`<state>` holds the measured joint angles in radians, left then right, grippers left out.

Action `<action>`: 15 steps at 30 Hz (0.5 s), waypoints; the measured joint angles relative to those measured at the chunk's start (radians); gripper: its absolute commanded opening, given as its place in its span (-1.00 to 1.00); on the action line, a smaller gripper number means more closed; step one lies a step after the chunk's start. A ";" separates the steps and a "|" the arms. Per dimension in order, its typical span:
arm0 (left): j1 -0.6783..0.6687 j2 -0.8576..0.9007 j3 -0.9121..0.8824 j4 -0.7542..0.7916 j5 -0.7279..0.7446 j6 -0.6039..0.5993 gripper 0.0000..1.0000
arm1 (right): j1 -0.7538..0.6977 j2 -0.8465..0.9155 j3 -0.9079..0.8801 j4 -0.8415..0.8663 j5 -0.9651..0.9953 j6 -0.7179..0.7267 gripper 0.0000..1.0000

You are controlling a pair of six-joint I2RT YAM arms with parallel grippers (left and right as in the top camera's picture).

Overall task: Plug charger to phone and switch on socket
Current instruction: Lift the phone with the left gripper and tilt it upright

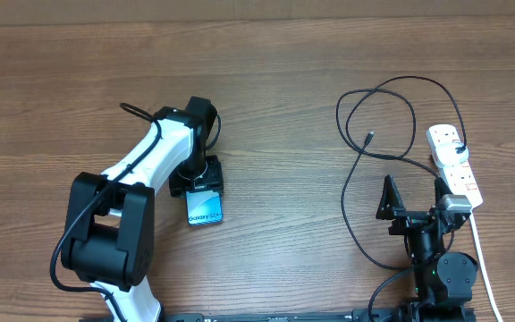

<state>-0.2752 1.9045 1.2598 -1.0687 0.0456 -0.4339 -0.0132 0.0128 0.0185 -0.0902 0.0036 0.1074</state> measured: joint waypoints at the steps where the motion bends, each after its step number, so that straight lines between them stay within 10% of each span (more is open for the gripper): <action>1: 0.000 0.000 0.009 -0.012 0.013 0.000 0.27 | 0.000 0.000 0.000 0.000 0.000 0.000 1.00; 15: 0.000 0.002 0.136 -0.214 0.238 0.000 0.22 | 0.000 0.000 0.000 0.000 0.000 0.000 1.00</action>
<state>-0.2752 1.9064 1.3956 -1.2827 0.2836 -0.4343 -0.0135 0.0128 0.0185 -0.0898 0.0036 0.1074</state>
